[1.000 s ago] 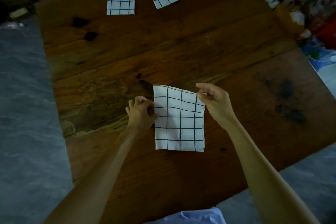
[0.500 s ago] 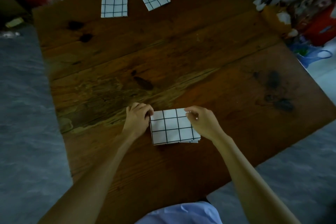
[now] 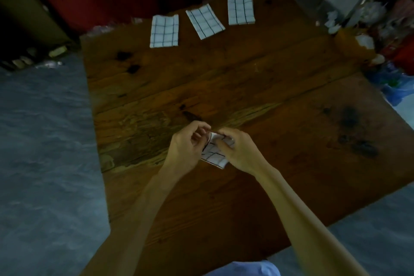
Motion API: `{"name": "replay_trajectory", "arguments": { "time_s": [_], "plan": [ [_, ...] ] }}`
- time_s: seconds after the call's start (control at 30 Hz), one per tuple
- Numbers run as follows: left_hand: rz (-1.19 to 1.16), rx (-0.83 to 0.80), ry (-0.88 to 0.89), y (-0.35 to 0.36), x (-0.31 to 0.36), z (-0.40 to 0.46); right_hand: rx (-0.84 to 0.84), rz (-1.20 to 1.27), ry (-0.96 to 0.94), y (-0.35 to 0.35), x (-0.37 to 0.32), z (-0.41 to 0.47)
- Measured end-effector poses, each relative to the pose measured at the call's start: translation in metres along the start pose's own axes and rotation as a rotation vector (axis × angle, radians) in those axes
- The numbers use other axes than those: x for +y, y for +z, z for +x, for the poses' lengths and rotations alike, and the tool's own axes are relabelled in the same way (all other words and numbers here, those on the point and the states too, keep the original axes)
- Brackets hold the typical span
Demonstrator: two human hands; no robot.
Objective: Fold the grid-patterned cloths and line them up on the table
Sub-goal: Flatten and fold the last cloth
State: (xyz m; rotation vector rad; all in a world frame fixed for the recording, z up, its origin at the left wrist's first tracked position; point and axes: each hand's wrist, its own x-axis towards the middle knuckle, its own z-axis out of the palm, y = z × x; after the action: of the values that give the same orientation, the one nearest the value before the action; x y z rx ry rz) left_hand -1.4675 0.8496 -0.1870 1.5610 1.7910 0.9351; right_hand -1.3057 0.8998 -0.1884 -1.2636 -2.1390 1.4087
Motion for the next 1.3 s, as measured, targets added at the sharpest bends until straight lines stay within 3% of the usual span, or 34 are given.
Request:
{"name": "replay_trajectory", "arguments": {
  "time_s": [0.27, 0.37, 0.67, 0.8, 0.93, 1.1, 1.3],
  "plan": [
    [-0.122, 0.086, 0.035, -0.078, 0.058, -0.055, 0.331, 0.305, -0.066, -0.016, -0.08, -0.05],
    [-0.274, 0.117, 0.057, -0.098, 0.077, -0.078, 0.429, 0.436, -0.056, -0.01, -0.105, -0.07],
    [-0.409, 0.157, 0.22, -0.117, 0.114, -0.124, 0.563, 0.628, -0.089, -0.004, -0.148, -0.114],
    [-0.258, 0.301, 0.234, -0.114, 0.13, -0.127, 0.549, 0.63, -0.141, -0.011, -0.156, -0.12],
    [-0.297, 0.488, 0.191, -0.11, 0.146, -0.12, 0.506, 0.538, -0.294, -0.026, -0.159, -0.121],
    [-0.248, 0.509, 0.211, -0.102, 0.177, -0.106, 0.521, 0.306, -0.521, -0.064, -0.164, -0.125],
    [-0.246, 0.592, 0.226, -0.086, 0.216, -0.093, 0.473, 0.303, -0.558, -0.098, -0.15, -0.124]
  ]
}}
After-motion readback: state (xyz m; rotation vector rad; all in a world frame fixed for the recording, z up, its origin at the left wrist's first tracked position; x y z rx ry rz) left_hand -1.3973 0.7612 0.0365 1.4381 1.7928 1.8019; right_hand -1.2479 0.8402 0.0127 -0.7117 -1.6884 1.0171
